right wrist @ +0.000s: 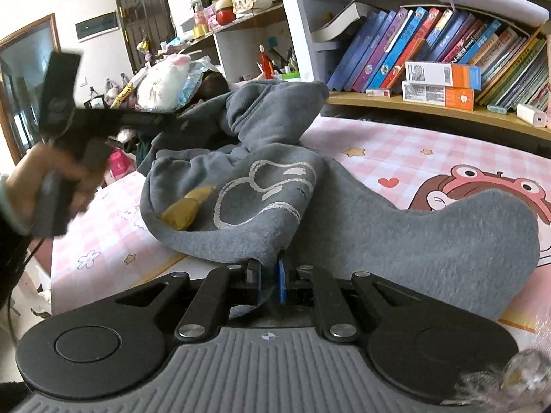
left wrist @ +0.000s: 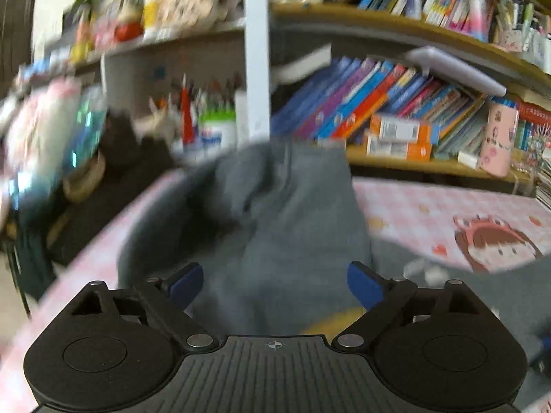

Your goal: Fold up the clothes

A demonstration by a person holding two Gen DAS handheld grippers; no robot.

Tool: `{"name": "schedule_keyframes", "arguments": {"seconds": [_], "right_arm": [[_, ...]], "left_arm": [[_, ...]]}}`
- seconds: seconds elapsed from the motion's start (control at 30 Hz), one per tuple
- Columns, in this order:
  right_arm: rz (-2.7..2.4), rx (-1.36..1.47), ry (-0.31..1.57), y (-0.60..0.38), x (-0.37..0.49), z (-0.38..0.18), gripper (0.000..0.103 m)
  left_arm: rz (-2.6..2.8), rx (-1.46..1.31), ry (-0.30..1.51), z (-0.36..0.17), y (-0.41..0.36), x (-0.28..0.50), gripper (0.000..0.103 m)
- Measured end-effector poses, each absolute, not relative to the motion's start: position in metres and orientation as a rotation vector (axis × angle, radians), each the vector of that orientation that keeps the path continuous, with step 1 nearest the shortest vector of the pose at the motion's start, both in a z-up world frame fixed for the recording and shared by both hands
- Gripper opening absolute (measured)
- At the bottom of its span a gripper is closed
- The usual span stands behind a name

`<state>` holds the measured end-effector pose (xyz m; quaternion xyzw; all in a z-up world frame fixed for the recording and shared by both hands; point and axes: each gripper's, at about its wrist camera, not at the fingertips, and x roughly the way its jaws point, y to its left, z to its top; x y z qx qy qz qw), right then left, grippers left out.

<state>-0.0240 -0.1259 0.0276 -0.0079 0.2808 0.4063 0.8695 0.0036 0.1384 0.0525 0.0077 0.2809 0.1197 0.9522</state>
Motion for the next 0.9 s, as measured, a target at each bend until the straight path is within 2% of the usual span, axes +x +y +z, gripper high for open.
{"name": "schedule_keyframes", "arguments": {"seconds": [0.1,0.33,0.4,0.47,0.53,0.57,0.6,0.7,0.83,0.9], "right_arm": [[0.844,-0.013,0.596,-0.126,-0.023,0.026,0.010],[0.837,-0.013,0.611,-0.125,-0.022,0.022,0.010],[0.838,-0.017,0.611,-0.125,-0.023,0.022,0.010],[0.838,-0.015,0.613,-0.125,-0.023,0.022,0.010],[0.837,-0.015,0.614,-0.125,-0.023,0.022,0.010],[0.838,-0.018,0.612,-0.124,-0.024,0.022,0.010],[0.839,-0.021,0.610,-0.124,-0.025,0.023,0.010],[0.848,-0.038,0.602,-0.122,-0.028,0.023,0.015],[0.853,-0.068,0.594,-0.119,-0.030,0.022,0.015],[0.863,-0.065,0.585,-0.119,-0.032,0.023,0.015]], "left_arm": [[0.264,-0.041,0.608,0.039,0.147,-0.017,0.093],[0.395,-0.239,0.542,0.039,0.195,-0.028,0.089],[0.330,-0.307,0.558,0.034,0.202,-0.020,0.079],[0.303,-0.334,0.551,0.034,0.205,-0.011,0.056],[0.285,-0.335,0.488,0.046,0.203,-0.007,0.046],[0.276,-0.335,0.456,0.051,0.202,-0.005,0.028],[0.266,-0.335,0.425,0.057,0.202,-0.003,0.020],[0.238,-0.335,0.330,0.075,0.199,0.003,0.012],[0.201,-0.334,0.203,0.099,0.196,0.012,0.011],[0.205,-0.295,0.113,0.115,0.194,-0.018,0.012]]}}
